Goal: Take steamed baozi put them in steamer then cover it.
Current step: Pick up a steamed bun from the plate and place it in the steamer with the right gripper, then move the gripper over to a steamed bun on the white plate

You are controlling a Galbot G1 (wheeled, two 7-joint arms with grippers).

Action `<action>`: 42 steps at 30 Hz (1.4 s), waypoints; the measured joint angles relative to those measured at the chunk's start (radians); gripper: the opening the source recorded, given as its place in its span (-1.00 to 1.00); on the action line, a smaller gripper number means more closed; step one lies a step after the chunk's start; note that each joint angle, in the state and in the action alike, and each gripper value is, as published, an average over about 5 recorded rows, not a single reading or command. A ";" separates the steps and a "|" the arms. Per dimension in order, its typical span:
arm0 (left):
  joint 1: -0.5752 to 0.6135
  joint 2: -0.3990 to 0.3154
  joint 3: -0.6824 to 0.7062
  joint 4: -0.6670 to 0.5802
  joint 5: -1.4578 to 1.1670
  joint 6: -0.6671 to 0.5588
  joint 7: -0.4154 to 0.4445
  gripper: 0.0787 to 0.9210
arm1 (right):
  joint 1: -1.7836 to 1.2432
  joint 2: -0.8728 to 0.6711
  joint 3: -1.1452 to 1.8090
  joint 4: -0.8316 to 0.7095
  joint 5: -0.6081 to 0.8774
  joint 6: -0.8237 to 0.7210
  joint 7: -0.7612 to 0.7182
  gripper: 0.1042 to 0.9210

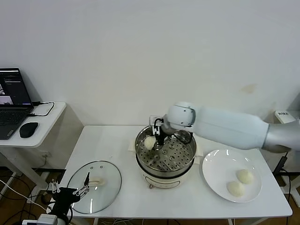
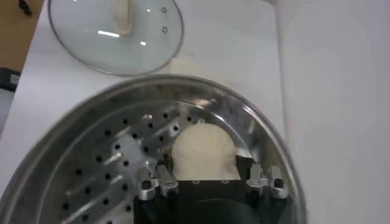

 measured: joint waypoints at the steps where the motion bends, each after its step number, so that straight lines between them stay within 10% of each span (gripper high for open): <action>1: -0.001 0.000 0.000 0.000 -0.001 0.000 0.000 0.77 | -0.003 0.008 -0.002 -0.005 0.000 -0.001 0.003 0.30; 20: -0.008 0.003 0.005 0.003 -0.004 -0.001 0.000 0.77 | 0.043 -0.026 -0.003 0.011 -0.038 0.002 -0.081 0.76; 42: 0.014 0.008 0.015 0.014 0.004 -0.009 0.000 0.77 | -0.046 -0.647 0.212 0.239 -0.382 0.337 -0.426 0.76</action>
